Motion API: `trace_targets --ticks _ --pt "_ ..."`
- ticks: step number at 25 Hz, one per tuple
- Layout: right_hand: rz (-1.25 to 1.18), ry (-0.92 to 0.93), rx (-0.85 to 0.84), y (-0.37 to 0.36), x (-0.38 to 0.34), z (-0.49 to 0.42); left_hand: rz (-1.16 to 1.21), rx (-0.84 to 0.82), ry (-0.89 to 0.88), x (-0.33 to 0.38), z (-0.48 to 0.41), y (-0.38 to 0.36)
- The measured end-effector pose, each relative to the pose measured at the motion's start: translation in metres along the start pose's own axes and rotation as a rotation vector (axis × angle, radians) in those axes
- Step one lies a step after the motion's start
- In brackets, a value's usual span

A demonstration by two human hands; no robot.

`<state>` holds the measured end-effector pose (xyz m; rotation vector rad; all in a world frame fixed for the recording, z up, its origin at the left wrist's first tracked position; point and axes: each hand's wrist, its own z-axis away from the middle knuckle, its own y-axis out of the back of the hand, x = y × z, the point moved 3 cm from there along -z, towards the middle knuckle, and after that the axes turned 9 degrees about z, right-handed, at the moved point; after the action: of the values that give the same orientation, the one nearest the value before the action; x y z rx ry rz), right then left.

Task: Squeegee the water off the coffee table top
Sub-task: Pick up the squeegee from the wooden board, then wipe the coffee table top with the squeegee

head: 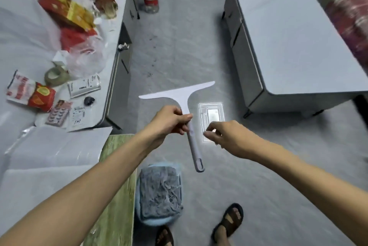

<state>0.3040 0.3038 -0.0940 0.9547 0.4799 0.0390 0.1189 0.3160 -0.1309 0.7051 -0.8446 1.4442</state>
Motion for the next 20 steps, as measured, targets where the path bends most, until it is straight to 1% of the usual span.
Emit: trace_targets --ticks 3,5,7,10,12,15,18,20 --pt "-0.176 0.005 0.085 0.089 0.033 0.031 0.062 -0.021 -0.046 0.082 -0.001 -0.072" --pt "-0.205 0.033 0.106 0.136 0.058 0.037 0.082 -0.025 -0.07 0.125 -0.012 -0.116" --pt "-0.211 0.036 0.119 0.17 0.079 0.037 0.09 -0.02 -0.085 0.158 -0.025 -0.148" --pt "-0.3 0.014 0.155 0.221 0.11 0.028 0.087 0.004 -0.108 0.208 -0.046 -0.188" --pt "-0.35 -0.004 0.157 0.25 0.124 0.015 0.05 -0.016 -0.112 0.238 -0.062 -0.205" --pt "-0.365 -0.03 0.169 0.277 0.145 -0.019 -0.118 -0.055 -0.118 0.268 -0.101 -0.213" --pt "-0.236 -0.103 0.159 0.305 0.183 -0.074 -0.331 -0.009 -0.145 0.295 -0.17 -0.21" --pt "-0.152 -0.196 0.138 0.328 0.214 -0.117 -0.508 -0.034 -0.193 0.319 -0.228 -0.208"
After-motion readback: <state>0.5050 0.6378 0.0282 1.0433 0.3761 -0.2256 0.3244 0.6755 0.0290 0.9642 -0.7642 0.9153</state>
